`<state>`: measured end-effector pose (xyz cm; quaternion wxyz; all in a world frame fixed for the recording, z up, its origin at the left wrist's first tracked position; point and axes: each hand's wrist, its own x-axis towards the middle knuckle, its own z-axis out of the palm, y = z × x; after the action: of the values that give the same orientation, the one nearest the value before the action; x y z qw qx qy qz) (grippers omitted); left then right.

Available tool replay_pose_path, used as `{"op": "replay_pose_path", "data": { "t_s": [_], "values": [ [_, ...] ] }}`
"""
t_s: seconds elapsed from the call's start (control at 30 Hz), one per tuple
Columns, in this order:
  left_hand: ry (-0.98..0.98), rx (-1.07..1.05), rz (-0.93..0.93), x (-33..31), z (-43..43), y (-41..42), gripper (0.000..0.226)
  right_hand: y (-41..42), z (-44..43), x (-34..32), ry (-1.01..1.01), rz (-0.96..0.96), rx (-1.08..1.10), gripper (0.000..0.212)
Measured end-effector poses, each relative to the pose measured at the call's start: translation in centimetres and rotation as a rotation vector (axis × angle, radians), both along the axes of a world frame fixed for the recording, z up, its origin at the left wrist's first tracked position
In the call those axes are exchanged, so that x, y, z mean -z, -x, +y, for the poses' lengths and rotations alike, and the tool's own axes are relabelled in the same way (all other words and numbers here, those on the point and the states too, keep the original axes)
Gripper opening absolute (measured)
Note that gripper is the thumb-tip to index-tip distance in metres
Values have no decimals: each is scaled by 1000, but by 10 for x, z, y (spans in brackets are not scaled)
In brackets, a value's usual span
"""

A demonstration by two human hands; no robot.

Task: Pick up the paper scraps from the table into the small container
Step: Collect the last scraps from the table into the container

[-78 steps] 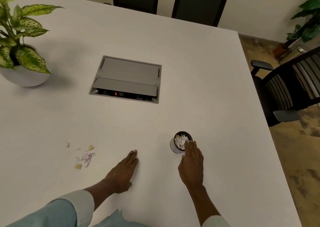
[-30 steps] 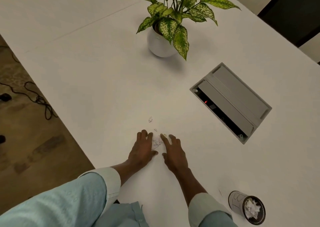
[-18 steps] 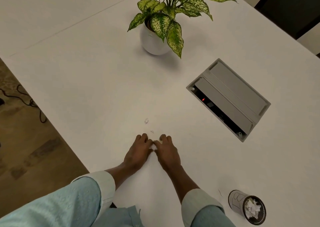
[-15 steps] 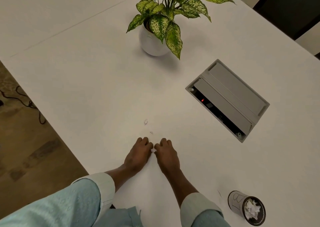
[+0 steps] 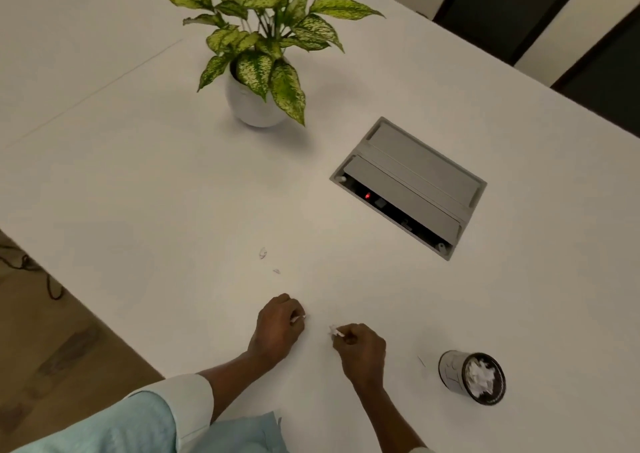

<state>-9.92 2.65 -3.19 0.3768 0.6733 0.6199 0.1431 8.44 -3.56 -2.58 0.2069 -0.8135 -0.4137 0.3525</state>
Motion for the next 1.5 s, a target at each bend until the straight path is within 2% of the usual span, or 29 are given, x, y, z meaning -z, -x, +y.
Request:
{"op": "replay_pose_path", "data": {
  "t_s": [0.27, 0.43, 0.63, 0.8, 0.97, 1.13, 1.2, 1.3, 1.4, 1.43, 1.5],
  "values": [
    [-56, 104, -297, -56, -9, -117, 10, -78, -50, -52, -159, 53, 400, 8],
    [-60, 267, -300, -77, -25, -192, 12, -127, -73, -76, -226, -29, 577, 8],
    [-33, 489, -292, -88, -41, -251, 7, -172, -92, -87, -170, -158, 677, 17],
    [-39, 563, -260, -89, -47, -288, 3, -193, -101, -85, -105, -308, 644, 8],
    [-3, 621, -209, -79, -49, -310, 6, -198, -105, -78, -39, -298, 570, 6],
    [-10, 732, -224, -70, -49, -301, 22, -194, -112, -72, -48, -265, 568, 25],
    [-24, 708, -190, -64, -45, -289, 31, -191, -115, -70, -33, -262, 587, 34],
    [-46, 616, -98, -55, -33, -264, 31, -185, -120, -71, -80, -266, 588, 37],
    [-127, 641, 34, -41, -20, -223, 19, -173, -128, -71, -171, -354, 533, 39],
    [-168, 689, 91, -36, -15, -208, 22, -166, -131, -71, -192, -396, 485, 40],
    [-184, 828, 247, -24, -5, -177, 47, -153, -136, -67, -180, -485, 339, 46]
  ]
}}
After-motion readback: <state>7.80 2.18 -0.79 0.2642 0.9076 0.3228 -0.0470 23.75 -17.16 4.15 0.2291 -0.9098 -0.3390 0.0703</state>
